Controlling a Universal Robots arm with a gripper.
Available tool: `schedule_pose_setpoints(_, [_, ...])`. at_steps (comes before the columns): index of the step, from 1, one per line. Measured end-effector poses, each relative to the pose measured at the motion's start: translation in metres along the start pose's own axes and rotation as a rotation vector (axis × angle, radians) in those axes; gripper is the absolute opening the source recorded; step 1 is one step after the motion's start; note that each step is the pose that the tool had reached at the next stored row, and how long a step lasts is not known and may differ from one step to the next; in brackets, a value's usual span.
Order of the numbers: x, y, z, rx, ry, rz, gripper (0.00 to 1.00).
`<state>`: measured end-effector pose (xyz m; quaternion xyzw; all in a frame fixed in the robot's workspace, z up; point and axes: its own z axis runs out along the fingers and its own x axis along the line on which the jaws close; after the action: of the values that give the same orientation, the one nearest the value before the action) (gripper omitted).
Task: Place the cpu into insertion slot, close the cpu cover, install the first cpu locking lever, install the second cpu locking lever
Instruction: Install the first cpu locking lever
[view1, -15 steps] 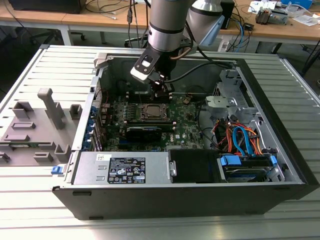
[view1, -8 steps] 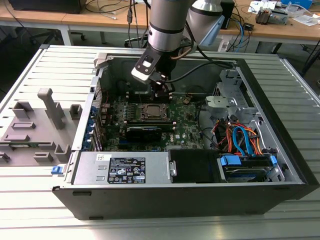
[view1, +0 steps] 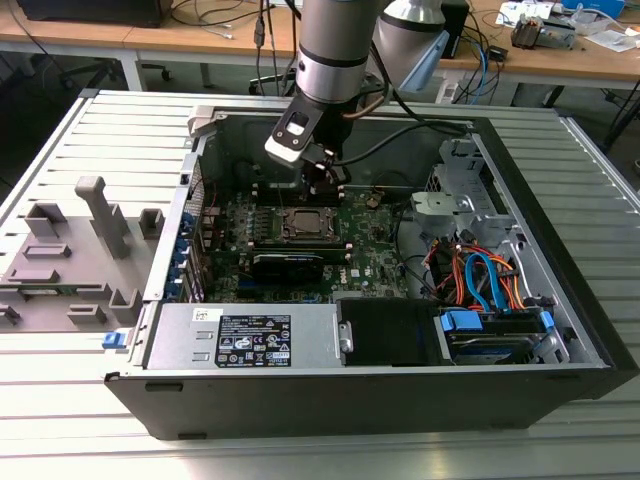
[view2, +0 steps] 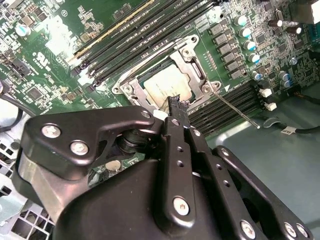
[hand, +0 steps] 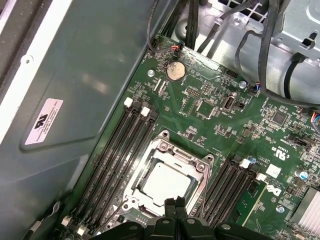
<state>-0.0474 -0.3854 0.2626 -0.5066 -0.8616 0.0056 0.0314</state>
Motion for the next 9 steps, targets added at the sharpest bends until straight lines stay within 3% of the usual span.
schedule_pose_setpoints(9, [0.0, 0.0, 0.0, 0.003, -0.0025, -0.061, 0.11])
